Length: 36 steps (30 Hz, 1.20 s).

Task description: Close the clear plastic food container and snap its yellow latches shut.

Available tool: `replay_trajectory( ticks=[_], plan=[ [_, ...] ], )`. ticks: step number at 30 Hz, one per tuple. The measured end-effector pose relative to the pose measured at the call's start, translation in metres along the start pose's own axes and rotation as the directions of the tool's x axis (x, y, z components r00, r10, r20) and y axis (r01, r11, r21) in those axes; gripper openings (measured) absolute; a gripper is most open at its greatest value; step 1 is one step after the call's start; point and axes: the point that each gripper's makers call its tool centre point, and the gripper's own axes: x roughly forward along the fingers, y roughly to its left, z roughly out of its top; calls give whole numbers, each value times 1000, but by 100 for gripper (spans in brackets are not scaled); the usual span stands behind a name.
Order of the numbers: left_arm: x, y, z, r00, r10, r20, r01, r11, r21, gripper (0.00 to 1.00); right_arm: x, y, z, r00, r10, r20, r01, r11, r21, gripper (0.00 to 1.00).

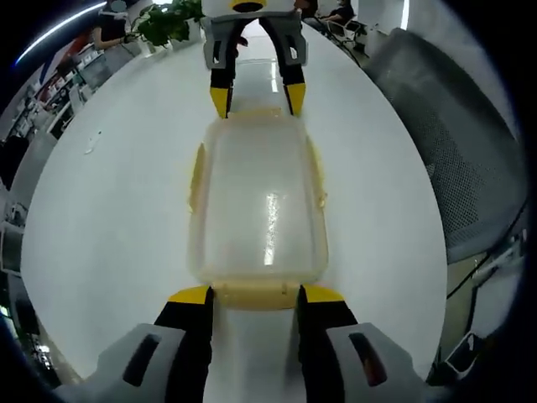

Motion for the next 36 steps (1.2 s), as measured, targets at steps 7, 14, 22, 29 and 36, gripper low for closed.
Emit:
replay_trajectory(
  ticks=[7, 14, 22, 29, 36],
  plan=[
    [1, 0, -3, 1000, -13, -12, 12, 1000, -20, 39, 0, 1, -1, 1000, 3, -10, -3, 1000, -1, 45],
    [2, -1, -3, 999, -17, -30, 17, 1000, -4, 39, -1, 1, 0, 1000, 8, -6, -8, 1000, -15, 39],
    [1, -2, -3, 998, 21, -62, -22, 1000, -12, 38, -1, 2, 0, 1000, 5, -21, -5, 1000, -10, 39],
    [2, -1, -6, 996, 14, -89, -17, 999, -29, 38, 0, 1, -1, 1000, 8, -27, -9, 1000, -10, 39],
    [2, -1, -5, 996, 13, -91, -16, 999, -37, 38, 0, 0, -1, 1000, 4, -18, -4, 1000, -4, 39]
  ],
)
